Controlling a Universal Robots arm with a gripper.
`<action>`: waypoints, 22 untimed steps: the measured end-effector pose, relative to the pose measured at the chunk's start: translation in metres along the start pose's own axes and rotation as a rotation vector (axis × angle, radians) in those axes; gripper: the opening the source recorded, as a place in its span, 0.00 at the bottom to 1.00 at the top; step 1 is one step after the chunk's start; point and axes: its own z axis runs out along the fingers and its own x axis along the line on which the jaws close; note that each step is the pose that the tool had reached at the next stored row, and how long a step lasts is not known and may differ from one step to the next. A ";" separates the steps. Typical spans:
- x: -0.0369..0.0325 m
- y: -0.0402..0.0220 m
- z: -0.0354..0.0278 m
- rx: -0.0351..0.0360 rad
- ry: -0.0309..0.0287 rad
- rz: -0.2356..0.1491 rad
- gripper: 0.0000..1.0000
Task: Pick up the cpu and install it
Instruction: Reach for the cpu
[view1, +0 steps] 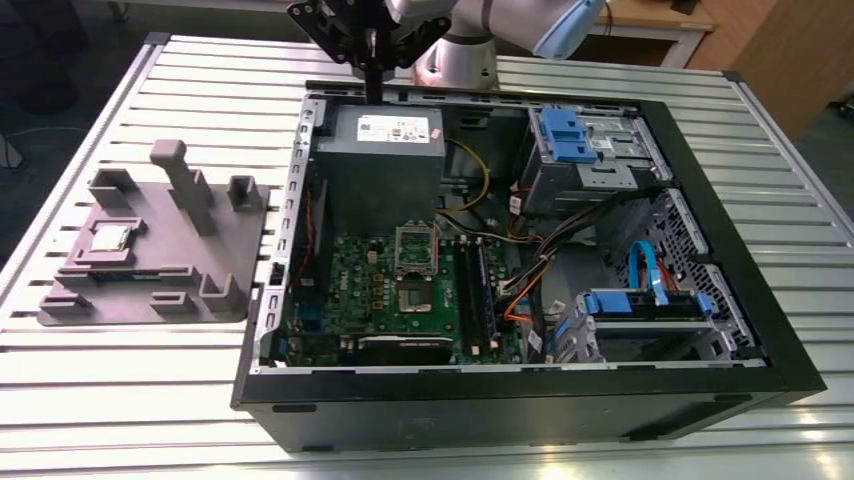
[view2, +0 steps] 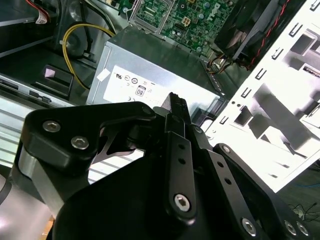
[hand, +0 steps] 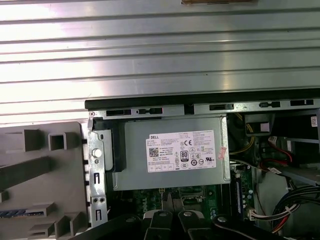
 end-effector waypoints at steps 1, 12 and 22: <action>0.0001 0.0000 0.0000 0.0000 0.0001 0.000 0.11; 0.0056 -0.0004 -0.0002 0.0000 0.0000 0.000 0.11; 0.0090 -0.0007 0.0016 0.0006 0.0121 0.001 0.11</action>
